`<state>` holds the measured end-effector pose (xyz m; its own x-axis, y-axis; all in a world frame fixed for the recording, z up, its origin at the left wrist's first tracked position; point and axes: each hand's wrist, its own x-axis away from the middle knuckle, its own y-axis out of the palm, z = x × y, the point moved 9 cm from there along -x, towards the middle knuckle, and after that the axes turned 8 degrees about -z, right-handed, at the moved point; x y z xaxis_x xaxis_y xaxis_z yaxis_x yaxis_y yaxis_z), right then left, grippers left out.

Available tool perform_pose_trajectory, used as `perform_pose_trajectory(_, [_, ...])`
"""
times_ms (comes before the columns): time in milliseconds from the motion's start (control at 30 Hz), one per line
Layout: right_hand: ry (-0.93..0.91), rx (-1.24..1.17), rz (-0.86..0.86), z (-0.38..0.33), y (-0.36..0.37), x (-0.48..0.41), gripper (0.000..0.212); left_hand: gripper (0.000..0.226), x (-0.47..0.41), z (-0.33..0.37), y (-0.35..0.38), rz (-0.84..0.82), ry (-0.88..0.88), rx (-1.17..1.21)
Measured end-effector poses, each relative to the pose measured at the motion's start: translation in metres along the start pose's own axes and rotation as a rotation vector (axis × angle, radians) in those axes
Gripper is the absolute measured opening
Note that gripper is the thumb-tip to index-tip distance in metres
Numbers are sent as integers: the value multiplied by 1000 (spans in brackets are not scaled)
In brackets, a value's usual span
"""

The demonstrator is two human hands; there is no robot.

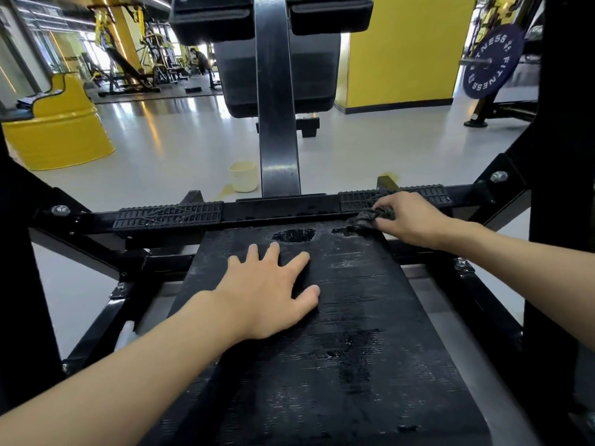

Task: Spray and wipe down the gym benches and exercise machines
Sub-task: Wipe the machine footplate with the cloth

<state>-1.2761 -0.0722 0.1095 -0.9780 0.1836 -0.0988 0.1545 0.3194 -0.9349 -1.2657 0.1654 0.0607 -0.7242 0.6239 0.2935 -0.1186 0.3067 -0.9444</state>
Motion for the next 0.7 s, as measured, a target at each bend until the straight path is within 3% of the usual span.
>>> perform_pose_trajectory(67, [8, -57, -64, -2, 8, 3, 19, 72, 0, 0, 2, -11, 8, 11])
perform_pose_trajectory(200, [-60, -115, -412, -12, 10, 22, 16, 72, 1, -1, 5, -15, 5, 25])
perform_pose_trajectory(300, [-75, -29, -211, -12, 5, 10, 15, 72, 1, 0, 5, -14, 2, 28])
perform_pose_trajectory(367, [-35, 87, -36, -12, 5, 4, 26, 72, 1, -1, 4, -17, 2, 38])
perform_pose_trajectory(433, [-50, 88, -78, -18, 11, 6, 25, 72, 1, -2, 5, -24, 6, 52])
perform_pose_trajectory(533, [-142, -85, -401, -35, 23, 21, 10, 72, 1, -4, 5, -27, 3, 75])
perform_pose_trajectory(567, [-154, -51, -409, -36, 23, 22, 11, 72, 1, -4, 5, -29, 4, 77])
perform_pose_trajectory(700, [-61, 161, -57, -18, 6, 4, 26, 71, 2, -1, 5, -29, 1, 92])
